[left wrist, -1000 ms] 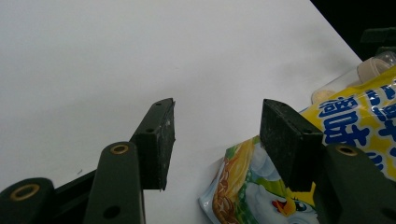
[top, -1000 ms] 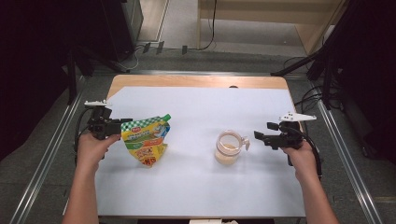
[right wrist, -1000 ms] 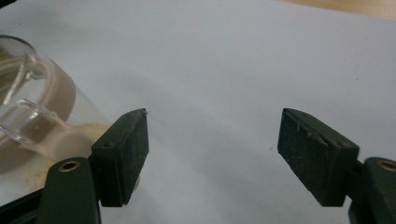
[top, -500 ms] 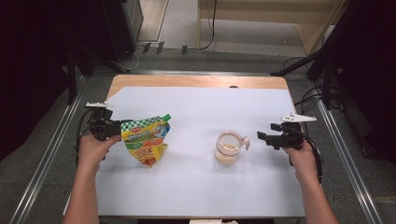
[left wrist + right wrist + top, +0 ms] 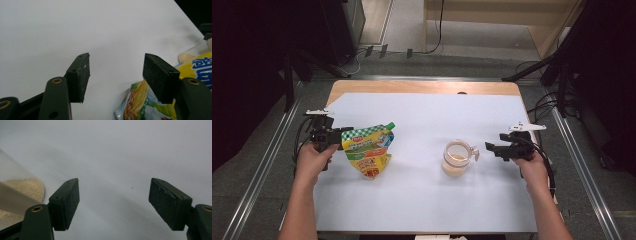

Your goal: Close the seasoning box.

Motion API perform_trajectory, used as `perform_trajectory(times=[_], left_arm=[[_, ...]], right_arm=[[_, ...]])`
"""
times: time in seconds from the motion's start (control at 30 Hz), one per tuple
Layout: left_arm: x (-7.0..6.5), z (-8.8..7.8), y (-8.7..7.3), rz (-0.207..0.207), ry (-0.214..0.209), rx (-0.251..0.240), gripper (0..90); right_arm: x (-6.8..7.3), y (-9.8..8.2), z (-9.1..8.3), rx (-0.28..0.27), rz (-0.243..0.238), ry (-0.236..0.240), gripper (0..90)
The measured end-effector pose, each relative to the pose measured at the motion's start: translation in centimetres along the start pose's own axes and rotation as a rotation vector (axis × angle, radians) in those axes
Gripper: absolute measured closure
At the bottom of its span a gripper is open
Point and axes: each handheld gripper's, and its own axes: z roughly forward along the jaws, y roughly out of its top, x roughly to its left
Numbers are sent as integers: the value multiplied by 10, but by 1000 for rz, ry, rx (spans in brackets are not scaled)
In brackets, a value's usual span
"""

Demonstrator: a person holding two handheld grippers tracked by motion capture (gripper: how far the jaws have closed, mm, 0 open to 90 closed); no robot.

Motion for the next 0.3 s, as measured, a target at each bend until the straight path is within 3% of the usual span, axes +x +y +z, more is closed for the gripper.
perform_trajectory(times=[0.17,0.23,0.3], left_arm=[[1,1,-1,16,4,5,372],[1,1,-2,71,18,13,373],[3,3,-2,47,-20,27,314]], right_arm=[[1,0,1,7,-9,0,253],[1,0,2,7,-6,2,253],[2,0,3,10,-5,6,253]])
